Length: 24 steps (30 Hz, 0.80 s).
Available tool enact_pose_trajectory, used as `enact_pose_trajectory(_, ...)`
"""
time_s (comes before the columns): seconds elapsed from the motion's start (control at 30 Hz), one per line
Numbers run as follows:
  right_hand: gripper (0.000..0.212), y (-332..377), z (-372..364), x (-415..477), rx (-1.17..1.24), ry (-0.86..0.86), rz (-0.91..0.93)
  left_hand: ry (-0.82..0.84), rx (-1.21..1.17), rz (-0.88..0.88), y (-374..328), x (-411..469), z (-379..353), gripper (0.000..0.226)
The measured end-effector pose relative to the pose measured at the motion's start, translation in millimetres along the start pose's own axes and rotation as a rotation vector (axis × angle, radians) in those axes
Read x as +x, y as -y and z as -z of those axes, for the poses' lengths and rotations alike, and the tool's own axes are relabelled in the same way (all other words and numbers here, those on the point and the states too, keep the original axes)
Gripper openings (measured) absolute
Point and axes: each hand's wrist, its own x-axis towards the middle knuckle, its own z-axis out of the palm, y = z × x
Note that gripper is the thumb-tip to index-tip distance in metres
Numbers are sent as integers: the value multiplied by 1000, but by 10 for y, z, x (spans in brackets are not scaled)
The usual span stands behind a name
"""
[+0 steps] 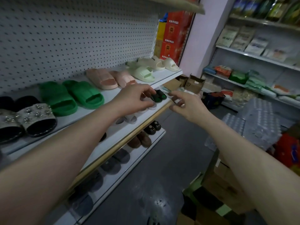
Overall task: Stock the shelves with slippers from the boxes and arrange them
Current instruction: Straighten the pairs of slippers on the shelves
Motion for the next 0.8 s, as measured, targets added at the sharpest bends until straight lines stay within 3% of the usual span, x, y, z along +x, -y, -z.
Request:
enact_pose_trajectory(0.53, 40, -2139, 301, 1844, 34, 45, -33, -27, 81, -15, 144, 2573, -1178, 38)
enact_pose_trajectory(0.8, 39, -2840, 62, 2928, 64, 91, 2, 12, 162, 18, 679, 3654, -1531, 35)
